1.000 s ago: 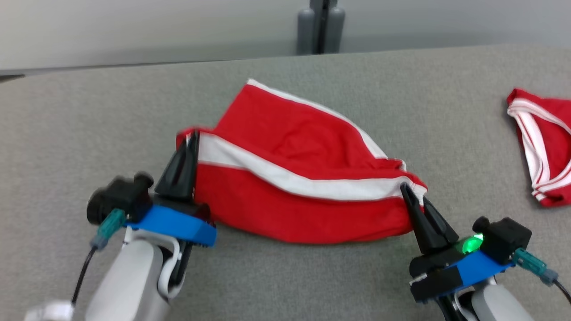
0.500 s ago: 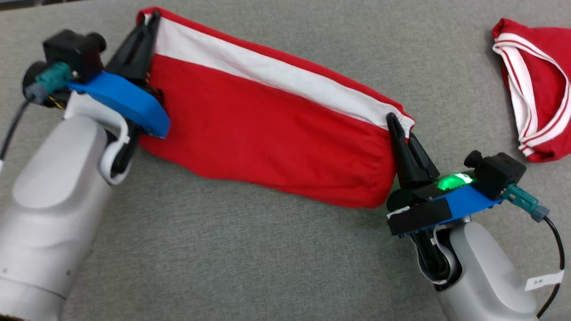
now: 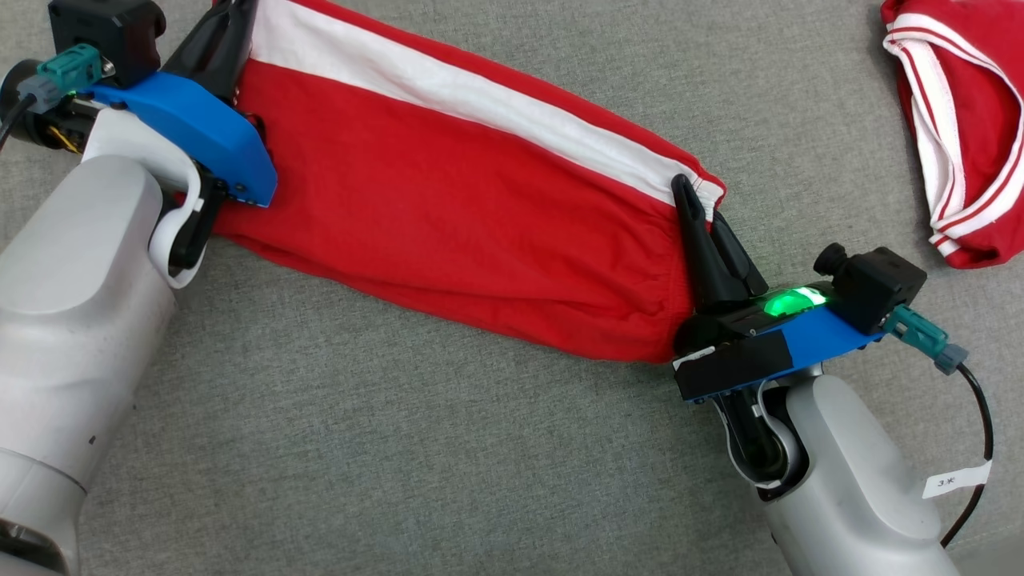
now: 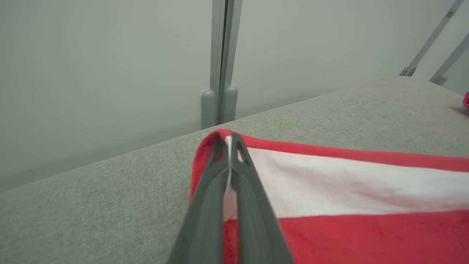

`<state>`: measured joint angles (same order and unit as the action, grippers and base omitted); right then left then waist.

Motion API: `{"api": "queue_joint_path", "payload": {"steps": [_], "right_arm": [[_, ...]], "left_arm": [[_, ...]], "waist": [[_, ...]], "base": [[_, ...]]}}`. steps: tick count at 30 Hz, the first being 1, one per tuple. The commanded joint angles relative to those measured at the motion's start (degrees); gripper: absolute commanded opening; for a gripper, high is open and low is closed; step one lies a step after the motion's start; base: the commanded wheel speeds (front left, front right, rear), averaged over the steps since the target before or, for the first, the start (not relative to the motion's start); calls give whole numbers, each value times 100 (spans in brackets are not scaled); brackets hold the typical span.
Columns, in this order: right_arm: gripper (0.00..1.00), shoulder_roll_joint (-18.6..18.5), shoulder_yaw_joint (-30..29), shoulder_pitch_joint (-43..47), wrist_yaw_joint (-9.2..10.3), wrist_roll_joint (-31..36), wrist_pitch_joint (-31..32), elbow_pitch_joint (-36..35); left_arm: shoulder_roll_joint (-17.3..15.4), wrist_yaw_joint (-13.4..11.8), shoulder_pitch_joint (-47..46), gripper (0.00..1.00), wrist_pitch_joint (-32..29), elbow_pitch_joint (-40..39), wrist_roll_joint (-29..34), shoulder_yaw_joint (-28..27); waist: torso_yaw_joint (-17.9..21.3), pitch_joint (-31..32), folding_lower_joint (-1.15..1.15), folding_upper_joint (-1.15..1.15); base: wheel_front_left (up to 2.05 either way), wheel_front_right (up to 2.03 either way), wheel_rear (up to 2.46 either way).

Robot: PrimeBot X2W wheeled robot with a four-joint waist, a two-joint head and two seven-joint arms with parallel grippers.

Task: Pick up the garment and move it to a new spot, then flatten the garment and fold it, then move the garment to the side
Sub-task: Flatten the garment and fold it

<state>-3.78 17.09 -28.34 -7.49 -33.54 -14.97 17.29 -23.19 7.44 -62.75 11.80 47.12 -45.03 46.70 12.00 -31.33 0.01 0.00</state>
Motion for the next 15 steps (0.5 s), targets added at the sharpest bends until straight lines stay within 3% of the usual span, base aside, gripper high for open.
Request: {"api": "queue_joint_path", "payload": {"steps": [1,2,10,15], "right_arm": [[63,19,-1,-81,0,65,-27,36],[100,21,-22,-58,0,96,-27,45],[100,-3,-351,294,0,358,-27,133],[100,-47,-768,512,0,710,-27,103]], "left_arm": [[33,3,-116,100,88,122,-101,94],[45,3,-95,100,127,187,-134,134],[127,3,244,100,330,491,-334,168],[226,3,614,100,338,330,-342,-259]], "waist": [[-2,-6,-1,0],[-5,4,-1,0],[-78,233,-1,0],[-136,401,-1,0]], "base": [[0,0,0],[0,0,0],[0,0,0],[0,0,0]]}}
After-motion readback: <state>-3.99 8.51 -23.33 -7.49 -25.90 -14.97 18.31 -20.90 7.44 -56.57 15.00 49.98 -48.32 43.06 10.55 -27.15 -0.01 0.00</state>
